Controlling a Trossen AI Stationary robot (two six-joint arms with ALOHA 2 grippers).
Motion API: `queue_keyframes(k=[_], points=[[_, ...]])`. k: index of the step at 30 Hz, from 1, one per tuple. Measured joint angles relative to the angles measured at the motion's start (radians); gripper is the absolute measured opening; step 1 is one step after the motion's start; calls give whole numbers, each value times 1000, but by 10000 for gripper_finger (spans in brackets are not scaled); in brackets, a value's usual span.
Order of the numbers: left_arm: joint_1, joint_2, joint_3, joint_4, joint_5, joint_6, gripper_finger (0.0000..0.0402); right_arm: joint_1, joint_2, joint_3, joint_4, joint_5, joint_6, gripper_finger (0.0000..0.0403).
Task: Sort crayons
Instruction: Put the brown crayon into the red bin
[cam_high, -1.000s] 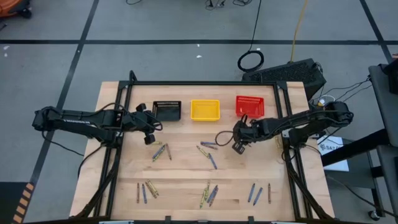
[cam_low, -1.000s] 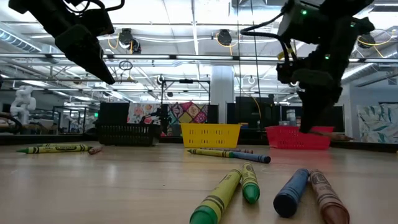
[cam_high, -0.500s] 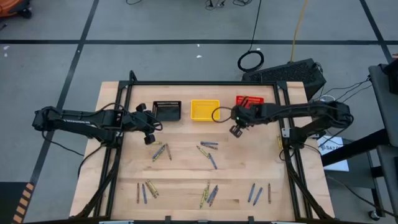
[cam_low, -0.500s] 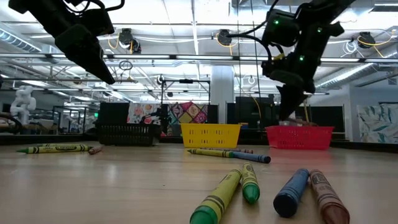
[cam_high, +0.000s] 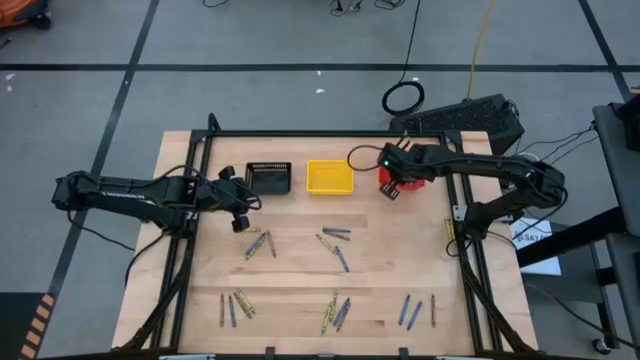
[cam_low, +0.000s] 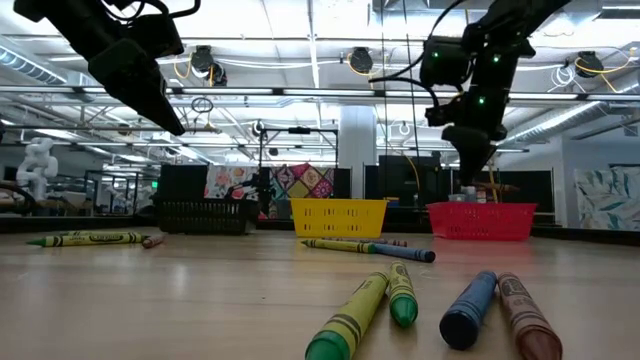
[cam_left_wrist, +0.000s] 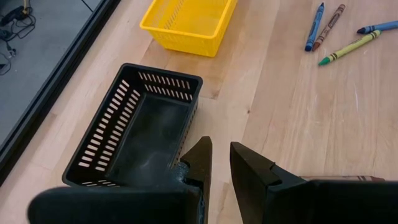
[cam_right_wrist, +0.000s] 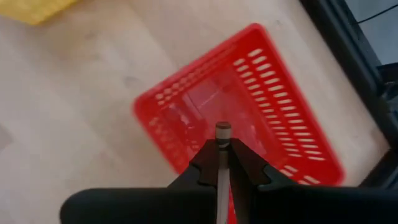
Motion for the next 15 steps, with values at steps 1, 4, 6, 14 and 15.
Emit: queue_keyframes(k=[1,4,6,14,15], points=[[0,0,0,0,0,0,63,-15,0,0,3,0,-16,0],[0,0,0,0,0,0,63,-60,0,0,12,-21,-54,0],[0,0,0,0,0,0,63,-84,1,0,18,-70,-72,1],[0,0,0,0,0,0,63,-121,2,-8,54,-127,-120,22],[0,0,0,0,0,0,63,-125,2,-8,63,-127,-125,26]])
